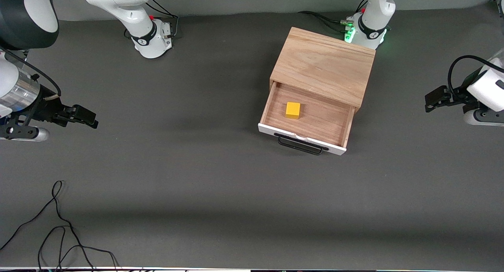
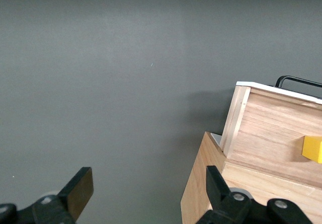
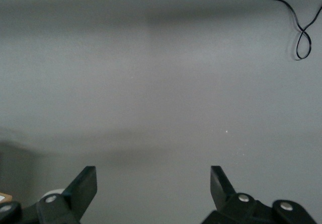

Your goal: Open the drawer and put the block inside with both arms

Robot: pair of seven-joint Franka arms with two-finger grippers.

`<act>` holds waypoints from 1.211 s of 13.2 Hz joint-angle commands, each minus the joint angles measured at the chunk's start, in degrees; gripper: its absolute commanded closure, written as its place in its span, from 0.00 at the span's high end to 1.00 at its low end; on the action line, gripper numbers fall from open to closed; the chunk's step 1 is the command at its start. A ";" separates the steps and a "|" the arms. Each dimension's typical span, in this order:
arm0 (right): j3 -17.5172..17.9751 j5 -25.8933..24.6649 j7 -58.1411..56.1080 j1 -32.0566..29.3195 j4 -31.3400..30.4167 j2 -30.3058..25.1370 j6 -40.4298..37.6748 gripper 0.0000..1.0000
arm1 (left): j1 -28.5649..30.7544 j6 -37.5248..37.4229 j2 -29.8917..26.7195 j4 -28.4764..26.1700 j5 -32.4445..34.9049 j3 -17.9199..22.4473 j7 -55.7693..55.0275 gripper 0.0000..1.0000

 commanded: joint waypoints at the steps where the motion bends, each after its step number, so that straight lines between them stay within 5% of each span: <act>1: -0.86 0.02 -4.84 -0.92 -1.00 -0.96 0.85 1.00 | -0.14 -0.26 -1.50 -0.90 -0.06 -0.14 -1.16 1.00; 6: -0.78 -2.79 -4.97 -0.84 -0.03 -0.60 -2.40 1.00 | -0.23 -0.17 -1.41 -1.25 -0.06 -0.23 -1.77 1.00; 16: -0.69 -0.51 -5.93 -0.84 2.96 -0.61 -3.02 1.00 | -0.32 -0.17 -1.06 -1.42 -0.15 -0.23 -1.86 1.00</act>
